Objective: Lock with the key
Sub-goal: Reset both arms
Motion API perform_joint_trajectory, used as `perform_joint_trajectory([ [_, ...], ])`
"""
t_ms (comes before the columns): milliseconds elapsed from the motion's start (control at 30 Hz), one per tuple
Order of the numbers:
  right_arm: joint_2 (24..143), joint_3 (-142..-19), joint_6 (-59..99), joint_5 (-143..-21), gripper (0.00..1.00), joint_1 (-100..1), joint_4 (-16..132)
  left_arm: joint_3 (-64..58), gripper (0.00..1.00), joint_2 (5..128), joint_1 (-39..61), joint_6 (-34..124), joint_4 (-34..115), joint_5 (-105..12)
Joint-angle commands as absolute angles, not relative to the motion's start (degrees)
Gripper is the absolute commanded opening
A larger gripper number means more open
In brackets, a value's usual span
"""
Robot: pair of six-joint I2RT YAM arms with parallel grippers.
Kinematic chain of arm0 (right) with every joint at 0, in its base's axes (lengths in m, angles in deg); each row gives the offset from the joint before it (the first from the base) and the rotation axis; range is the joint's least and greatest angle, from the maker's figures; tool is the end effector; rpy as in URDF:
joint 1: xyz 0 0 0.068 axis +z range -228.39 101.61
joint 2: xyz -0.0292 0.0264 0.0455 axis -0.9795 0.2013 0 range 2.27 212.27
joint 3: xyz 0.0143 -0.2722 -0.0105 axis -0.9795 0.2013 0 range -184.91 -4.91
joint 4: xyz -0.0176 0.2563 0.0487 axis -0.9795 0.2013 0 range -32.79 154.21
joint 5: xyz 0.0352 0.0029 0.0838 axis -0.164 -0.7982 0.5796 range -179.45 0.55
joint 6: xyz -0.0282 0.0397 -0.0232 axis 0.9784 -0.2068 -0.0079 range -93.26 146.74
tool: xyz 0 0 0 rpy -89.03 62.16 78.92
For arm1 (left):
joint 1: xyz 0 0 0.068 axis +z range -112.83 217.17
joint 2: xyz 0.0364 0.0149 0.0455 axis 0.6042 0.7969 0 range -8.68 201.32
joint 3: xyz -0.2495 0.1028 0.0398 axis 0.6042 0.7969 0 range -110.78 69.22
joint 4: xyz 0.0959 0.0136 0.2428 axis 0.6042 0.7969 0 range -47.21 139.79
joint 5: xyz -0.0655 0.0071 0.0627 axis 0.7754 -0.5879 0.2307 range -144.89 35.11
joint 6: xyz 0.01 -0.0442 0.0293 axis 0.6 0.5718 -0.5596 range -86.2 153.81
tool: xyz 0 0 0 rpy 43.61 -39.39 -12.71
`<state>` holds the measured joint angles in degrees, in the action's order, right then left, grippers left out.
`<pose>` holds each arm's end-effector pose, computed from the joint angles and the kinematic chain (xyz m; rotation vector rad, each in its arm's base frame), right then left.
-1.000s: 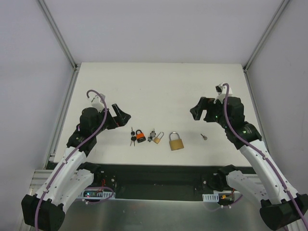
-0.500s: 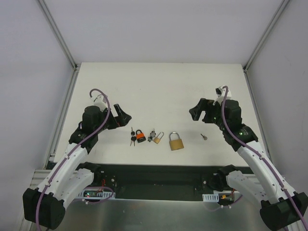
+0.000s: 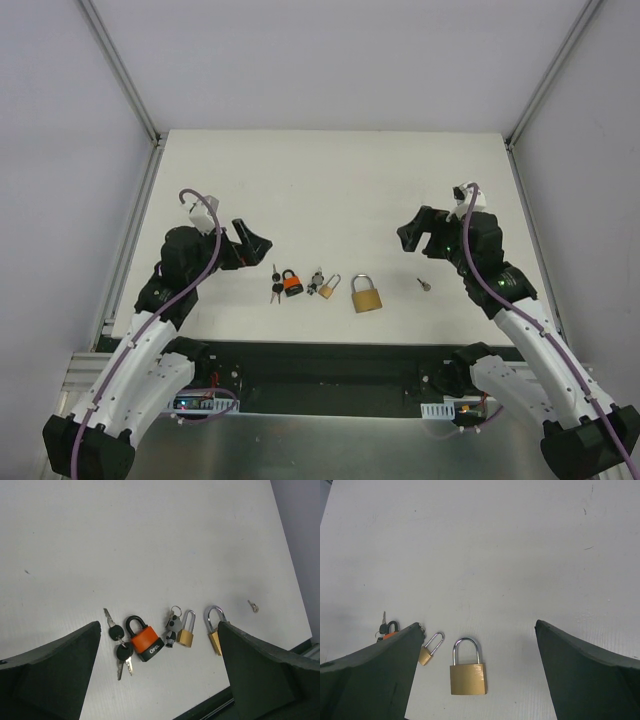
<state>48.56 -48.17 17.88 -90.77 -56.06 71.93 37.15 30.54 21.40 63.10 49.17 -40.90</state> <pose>0.1759 0.0714 0.3178 -0.2063 1.8843 0.3508 0.1628 -0.0550 0.2840 -0.0404 1.8687 -0.7727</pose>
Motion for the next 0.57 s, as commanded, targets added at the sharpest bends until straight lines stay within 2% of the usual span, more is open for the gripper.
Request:
perform_joint_trajectory([
  [0, 47.5, -48.1, 18.2, -91.8, 0.97, -56.2, 69.3, 37.9, 0.99, 27.7, 21.2, 62.3, 47.8, -39.2],
  [267, 47.2, -48.7, 19.9, -93.7, 0.97, -56.3, 71.4, 38.1, 0.99, 25.8, 21.2, 61.1, 47.6, -39.3],
  [533, 48.0, -47.7, 19.2, -101.6, 0.97, -56.3, 72.0, 36.5, 0.97, 26.5, 21.2, 56.8, 46.1, -40.3],
])
